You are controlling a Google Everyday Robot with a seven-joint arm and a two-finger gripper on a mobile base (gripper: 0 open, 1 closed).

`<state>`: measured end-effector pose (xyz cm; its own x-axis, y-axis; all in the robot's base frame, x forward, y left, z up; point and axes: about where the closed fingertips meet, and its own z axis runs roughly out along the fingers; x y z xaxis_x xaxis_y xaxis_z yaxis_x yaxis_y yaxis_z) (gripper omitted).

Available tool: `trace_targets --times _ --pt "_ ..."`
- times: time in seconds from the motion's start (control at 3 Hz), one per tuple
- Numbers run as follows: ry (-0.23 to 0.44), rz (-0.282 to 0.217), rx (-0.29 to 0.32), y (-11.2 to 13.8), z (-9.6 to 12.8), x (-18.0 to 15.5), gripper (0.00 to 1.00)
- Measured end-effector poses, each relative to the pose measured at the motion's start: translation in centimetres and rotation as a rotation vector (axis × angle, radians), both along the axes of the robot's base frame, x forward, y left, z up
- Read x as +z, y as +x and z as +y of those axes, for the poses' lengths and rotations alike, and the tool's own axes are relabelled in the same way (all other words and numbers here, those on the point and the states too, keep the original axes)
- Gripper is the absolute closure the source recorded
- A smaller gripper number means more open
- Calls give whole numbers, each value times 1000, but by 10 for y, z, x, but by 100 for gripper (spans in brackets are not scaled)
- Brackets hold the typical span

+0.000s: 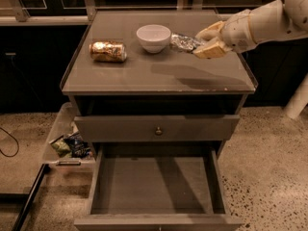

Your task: Pick redbull can from middle drawer and place on counter

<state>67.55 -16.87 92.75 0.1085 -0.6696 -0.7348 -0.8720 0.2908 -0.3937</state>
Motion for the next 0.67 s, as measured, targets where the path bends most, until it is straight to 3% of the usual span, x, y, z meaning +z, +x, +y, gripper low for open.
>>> trace_targets --times 0.67 --pt "20 33 -117 39 -19 -39 100"
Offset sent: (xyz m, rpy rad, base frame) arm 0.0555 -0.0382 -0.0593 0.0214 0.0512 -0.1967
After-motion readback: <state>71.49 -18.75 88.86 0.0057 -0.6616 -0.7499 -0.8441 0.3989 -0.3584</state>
